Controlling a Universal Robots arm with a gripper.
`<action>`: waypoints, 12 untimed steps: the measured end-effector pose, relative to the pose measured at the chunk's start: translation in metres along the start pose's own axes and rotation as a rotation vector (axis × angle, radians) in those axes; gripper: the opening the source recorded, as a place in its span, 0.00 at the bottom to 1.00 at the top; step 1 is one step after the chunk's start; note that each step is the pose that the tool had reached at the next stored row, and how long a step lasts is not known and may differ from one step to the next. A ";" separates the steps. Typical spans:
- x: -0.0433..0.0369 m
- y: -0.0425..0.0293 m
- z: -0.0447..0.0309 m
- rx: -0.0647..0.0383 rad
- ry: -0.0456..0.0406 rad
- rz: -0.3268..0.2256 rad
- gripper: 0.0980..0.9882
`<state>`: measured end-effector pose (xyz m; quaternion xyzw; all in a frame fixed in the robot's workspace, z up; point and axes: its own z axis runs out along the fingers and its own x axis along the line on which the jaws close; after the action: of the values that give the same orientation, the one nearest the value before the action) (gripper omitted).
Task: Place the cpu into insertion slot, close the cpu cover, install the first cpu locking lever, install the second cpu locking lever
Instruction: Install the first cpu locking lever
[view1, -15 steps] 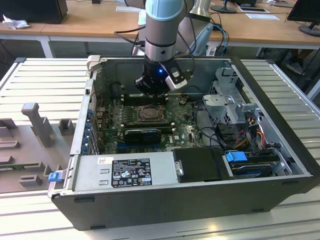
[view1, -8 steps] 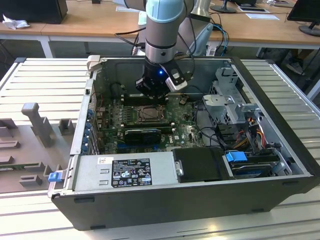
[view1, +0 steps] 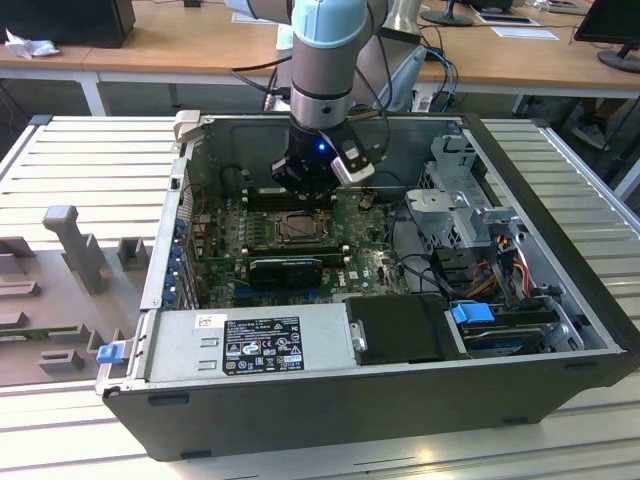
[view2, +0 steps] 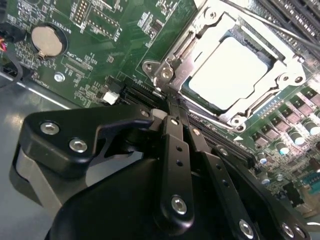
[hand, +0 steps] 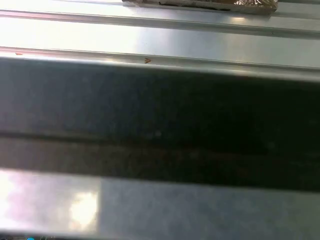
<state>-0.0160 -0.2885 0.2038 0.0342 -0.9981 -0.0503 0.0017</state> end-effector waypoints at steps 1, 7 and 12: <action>0.0000 0.0001 -0.0013 0.000 -0.0002 0.000 0.01; -0.0001 0.0003 -0.0027 0.008 0.0005 0.000 0.01; 0.0000 -0.0002 0.0018 0.027 0.0019 0.000 0.01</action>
<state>-0.0160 -0.2885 0.2020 0.0342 -0.9987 -0.0368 0.0022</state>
